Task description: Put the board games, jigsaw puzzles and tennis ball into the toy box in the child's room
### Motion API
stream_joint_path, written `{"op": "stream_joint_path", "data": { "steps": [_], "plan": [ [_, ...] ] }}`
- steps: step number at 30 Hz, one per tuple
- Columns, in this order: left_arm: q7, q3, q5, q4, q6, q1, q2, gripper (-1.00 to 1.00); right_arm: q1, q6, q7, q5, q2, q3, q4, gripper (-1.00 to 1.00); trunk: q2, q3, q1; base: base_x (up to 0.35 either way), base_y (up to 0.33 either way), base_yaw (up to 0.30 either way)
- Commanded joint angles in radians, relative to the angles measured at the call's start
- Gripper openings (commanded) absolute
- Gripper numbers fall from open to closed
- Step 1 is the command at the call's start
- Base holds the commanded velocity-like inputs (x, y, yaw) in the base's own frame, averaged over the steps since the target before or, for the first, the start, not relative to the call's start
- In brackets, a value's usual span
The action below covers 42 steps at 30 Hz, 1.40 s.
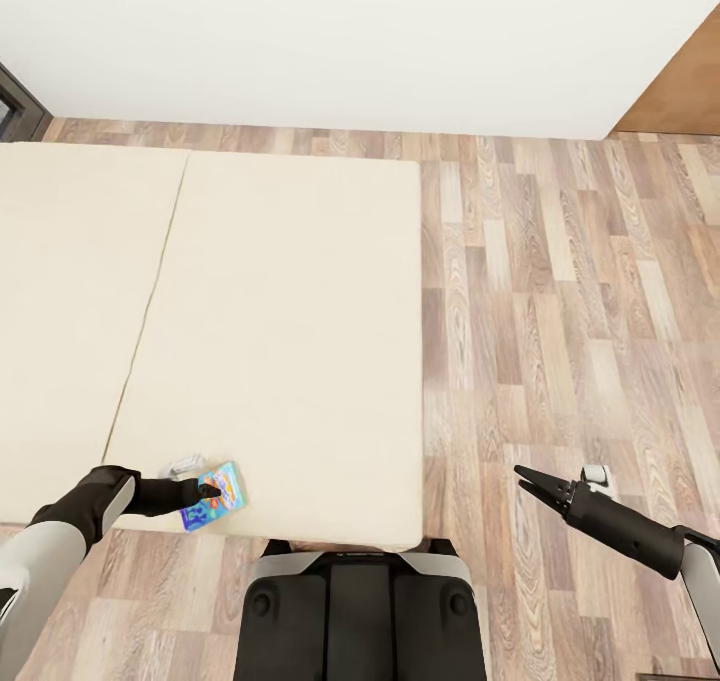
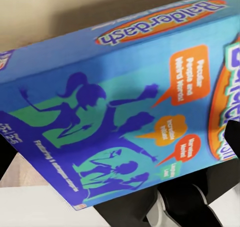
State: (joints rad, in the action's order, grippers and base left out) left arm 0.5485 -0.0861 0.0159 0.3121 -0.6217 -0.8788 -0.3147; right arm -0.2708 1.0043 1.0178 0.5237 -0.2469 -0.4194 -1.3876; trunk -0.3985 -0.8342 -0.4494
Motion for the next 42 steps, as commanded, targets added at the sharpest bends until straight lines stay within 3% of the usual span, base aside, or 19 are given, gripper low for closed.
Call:
{"op": "stream_joint_path", "data": {
  "steps": [1, 42],
  "plan": [
    [0.002, -0.006, 0.002, 0.001, -0.008, 0.000, 0.000, 1.00, 0.000, 0.004, 0.004, -0.002, 0.000, -0.001, 0.000, 1.00, -0.002, -0.001, -0.001, 0.000, -0.061, 0.000],
    [0.002, -0.009, 0.002, 0.007, -0.010, 0.000, 0.000, 1.00, 0.000, 0.004, 0.004, -0.002, 0.000, -0.001, 0.001, 1.00, -0.002, -0.001, -0.001, 0.000, -0.143, 0.000]
  ]
}}
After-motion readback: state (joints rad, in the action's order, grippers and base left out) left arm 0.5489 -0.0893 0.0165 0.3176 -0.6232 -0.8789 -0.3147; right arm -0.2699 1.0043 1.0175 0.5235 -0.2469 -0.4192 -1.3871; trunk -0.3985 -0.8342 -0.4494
